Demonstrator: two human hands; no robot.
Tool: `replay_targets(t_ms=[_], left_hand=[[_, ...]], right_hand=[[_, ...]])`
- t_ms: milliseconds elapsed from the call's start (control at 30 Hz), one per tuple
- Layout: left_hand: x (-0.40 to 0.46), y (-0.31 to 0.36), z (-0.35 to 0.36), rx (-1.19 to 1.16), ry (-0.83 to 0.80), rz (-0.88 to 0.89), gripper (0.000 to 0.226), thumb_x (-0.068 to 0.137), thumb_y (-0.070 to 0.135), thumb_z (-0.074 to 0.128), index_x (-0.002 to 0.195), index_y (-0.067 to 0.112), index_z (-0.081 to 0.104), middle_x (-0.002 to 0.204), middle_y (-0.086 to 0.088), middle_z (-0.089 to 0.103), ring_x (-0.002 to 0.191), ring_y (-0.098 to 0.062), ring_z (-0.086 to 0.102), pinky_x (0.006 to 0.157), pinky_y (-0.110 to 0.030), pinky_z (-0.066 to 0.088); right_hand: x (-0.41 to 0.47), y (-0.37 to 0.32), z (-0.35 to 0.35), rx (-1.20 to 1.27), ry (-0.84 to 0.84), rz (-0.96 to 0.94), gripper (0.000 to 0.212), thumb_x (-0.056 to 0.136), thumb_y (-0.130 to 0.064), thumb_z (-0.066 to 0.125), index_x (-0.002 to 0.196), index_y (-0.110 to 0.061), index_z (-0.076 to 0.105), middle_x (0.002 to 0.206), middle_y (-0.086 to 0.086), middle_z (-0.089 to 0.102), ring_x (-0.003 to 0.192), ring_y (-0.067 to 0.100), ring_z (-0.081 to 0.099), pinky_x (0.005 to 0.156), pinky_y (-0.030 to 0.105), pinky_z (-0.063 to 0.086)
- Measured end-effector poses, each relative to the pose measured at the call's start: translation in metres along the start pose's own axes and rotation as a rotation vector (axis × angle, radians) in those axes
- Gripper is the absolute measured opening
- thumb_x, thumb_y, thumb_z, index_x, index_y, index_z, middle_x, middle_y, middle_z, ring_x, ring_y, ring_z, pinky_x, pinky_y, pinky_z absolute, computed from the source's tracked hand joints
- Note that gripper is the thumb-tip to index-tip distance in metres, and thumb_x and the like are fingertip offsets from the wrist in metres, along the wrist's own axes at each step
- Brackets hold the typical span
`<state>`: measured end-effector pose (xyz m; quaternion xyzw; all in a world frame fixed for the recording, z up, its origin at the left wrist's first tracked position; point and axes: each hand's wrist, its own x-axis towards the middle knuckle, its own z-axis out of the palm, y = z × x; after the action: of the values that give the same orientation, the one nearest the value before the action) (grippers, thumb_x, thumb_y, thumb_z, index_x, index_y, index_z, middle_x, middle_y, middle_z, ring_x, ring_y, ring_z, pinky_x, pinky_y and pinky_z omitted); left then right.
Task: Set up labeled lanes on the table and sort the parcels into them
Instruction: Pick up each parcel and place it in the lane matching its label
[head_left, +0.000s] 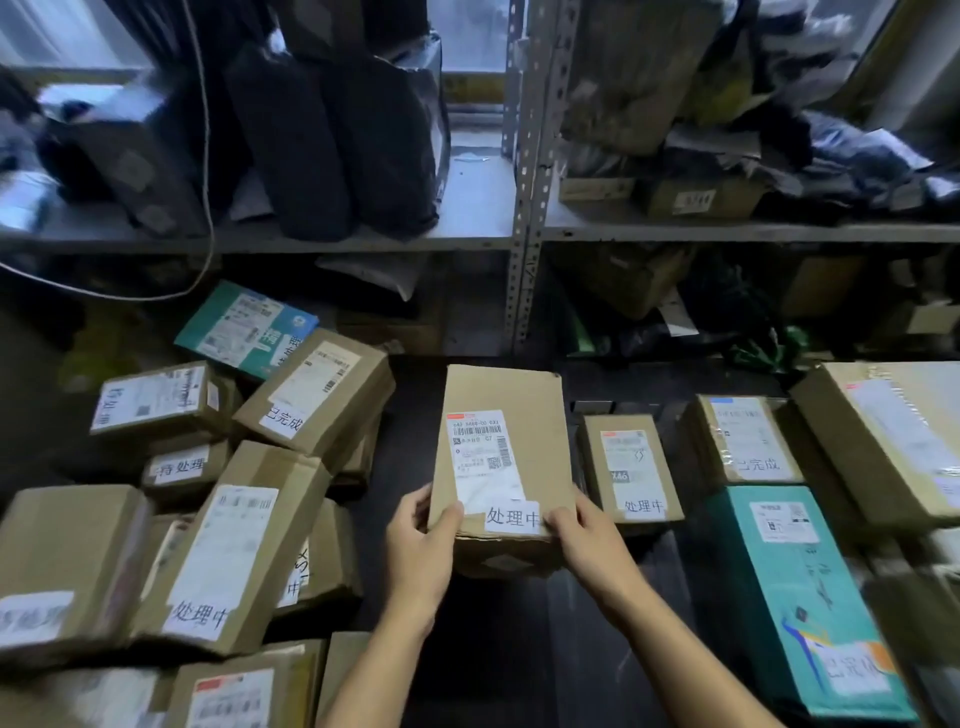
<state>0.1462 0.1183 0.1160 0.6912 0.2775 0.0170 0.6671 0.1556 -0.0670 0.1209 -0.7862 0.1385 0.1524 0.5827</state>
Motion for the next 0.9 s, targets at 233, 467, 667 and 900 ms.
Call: replay_targets(t_ms=[233, 467, 667, 900], left_hand=[[-0.023, 0.039, 0.004, -0.061, -0.073, 0.137, 0.027, 0.084, 0.018, 0.074, 0.100, 0.037, 0.063, 0.105, 0.012, 0.072, 0.094, 0.004, 0.067, 0.079, -0.022, 0.051], [-0.069, 0.058, 0.037, -0.055, -0.325, 0.218, 0.043, 0.083, 0.025, 0.076, 0.120, 0.040, 0.059, 0.099, 0.027, 0.070, 0.097, 0.012, 0.063, 0.076, -0.012, 0.053], [-0.132, 0.026, 0.071, -0.043, -0.412, 0.147, 0.052, 0.084, 0.028, 0.075, 0.133, 0.029, 0.055, 0.107, 0.026, 0.064, 0.094, 0.018, 0.059, 0.070, -0.003, 0.047], [-0.189, -0.020, 0.096, 0.003, -0.365, 0.076, 0.032, 0.088, 0.016, 0.072, 0.102, 0.042, 0.059, 0.087, 0.040, 0.066, 0.087, 0.019, 0.061, 0.067, -0.002, 0.046]], right_hand=[[-0.026, -0.036, -0.033, 0.015, 0.050, -0.149, 0.035, 0.085, -0.033, 0.048, 0.117, -0.039, 0.061, 0.101, -0.037, 0.065, 0.093, -0.017, 0.058, 0.066, 0.000, 0.040], [-0.078, -0.040, -0.100, -0.075, 0.262, -0.163, 0.028, 0.080, -0.041, 0.047, 0.101, -0.040, 0.065, 0.090, -0.035, 0.066, 0.086, -0.014, 0.059, 0.063, 0.007, 0.042], [-0.118, 0.012, -0.147, -0.117, 0.329, -0.100, 0.020, 0.089, -0.028, 0.048, 0.094, -0.022, 0.067, 0.094, -0.013, 0.070, 0.091, 0.006, 0.061, 0.078, 0.029, 0.047], [-0.142, 0.062, -0.176, -0.174, 0.255, -0.063, 0.019, 0.091, -0.025, 0.049, 0.074, -0.030, 0.057, 0.077, -0.019, 0.061, 0.071, -0.023, 0.050, 0.058, 0.001, 0.035]])
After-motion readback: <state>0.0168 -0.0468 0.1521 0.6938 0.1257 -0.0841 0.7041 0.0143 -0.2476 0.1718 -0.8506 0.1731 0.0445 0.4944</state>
